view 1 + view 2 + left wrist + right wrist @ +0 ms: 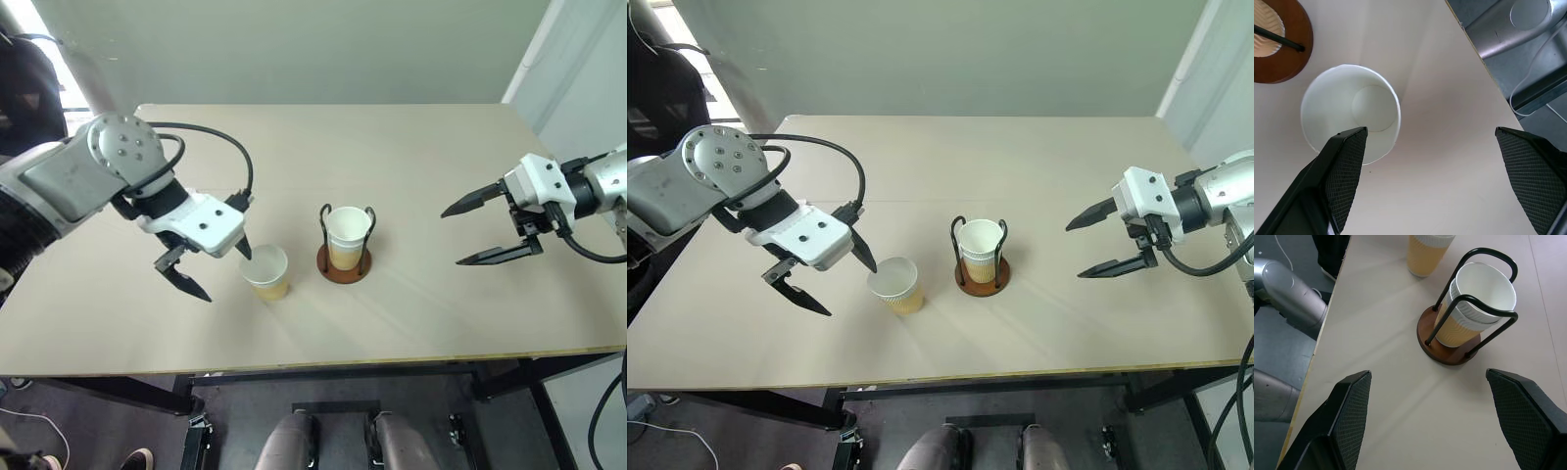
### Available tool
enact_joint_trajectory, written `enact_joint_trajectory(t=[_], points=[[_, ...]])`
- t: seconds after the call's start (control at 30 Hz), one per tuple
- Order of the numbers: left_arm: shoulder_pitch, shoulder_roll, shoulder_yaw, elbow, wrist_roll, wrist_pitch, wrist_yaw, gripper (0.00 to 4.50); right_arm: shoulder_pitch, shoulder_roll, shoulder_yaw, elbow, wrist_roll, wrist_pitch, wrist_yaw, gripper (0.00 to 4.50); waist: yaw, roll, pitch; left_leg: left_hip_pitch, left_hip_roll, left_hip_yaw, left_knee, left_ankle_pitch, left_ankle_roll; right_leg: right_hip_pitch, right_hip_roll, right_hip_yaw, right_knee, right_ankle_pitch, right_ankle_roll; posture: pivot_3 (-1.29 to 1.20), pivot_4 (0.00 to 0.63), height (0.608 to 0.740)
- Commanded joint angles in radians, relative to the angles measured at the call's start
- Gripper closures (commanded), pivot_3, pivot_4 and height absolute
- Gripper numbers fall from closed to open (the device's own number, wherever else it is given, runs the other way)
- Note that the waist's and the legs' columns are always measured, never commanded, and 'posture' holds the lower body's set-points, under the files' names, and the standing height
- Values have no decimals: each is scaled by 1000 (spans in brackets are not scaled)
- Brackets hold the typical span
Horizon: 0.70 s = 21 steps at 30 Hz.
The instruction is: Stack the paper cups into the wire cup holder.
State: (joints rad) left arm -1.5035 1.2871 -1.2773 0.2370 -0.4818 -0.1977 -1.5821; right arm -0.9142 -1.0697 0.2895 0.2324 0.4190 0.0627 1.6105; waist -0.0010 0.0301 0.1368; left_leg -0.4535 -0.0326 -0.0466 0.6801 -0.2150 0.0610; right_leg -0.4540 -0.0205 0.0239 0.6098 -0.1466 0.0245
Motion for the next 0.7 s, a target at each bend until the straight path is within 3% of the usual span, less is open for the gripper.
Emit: enact_joint_trajectory(t=[0.03, 0.7], points=[[25, -10, 69, 28, 42, -35, -32, 17, -25, -13, -9, -8, 24, -8, 4, 643, 0, 0, 0, 0, 0, 0, 0, 0, 0, 0, 0, 0, 0, 0, 0, 0, 150, 740], [190, -112, 236, 63, 204, -113, -32, 17, -18, 1, -17, -24, 16, -4, 4, 643, -1, 0, 0, 0, 0, 0, 0, -1, -1, -1, 0, 0, 0, 0, -1, 0, 150, 740]])
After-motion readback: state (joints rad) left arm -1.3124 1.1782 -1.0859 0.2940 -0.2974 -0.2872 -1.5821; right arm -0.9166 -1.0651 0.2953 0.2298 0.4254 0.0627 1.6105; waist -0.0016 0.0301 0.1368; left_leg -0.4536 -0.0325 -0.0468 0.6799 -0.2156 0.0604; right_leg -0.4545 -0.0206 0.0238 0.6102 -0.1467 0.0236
